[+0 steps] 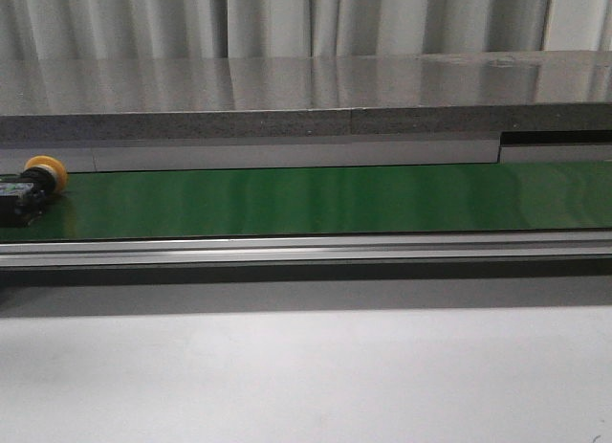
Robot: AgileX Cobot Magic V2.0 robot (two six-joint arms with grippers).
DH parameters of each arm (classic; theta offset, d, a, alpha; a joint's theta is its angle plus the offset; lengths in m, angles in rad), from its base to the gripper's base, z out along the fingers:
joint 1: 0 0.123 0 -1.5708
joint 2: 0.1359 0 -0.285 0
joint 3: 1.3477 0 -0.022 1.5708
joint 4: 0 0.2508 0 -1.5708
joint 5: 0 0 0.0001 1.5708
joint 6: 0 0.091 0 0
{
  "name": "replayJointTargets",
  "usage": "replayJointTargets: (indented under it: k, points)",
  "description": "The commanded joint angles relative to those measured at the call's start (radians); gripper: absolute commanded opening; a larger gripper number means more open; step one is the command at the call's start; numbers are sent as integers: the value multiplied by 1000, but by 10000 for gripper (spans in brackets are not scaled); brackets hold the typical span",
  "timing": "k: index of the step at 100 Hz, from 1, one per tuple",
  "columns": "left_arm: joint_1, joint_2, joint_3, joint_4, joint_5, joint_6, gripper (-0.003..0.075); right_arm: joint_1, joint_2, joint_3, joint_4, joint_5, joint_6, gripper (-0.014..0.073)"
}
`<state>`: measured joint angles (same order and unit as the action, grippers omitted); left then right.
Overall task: Move button from left to right
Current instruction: 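Raise the left gripper while the belt carries the button toward the right arm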
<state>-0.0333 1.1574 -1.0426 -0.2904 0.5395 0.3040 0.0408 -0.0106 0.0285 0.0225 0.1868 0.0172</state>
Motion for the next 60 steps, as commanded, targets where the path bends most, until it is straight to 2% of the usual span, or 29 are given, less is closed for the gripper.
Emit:
replayJointTargets:
  k: [1,23,60]
  points:
    - [-18,-111,49,-13,-170,-1,568,-8,-20,-16,-1,-76,-3,-68]
    - [-51,-351,303,-13,-366,-1,568,-8,-20,-16,-1,-76,-3,-68]
    - [-52,-693,607,-13,-453,-1,568,-8,-20,-16,-1,-76,-3,-68]
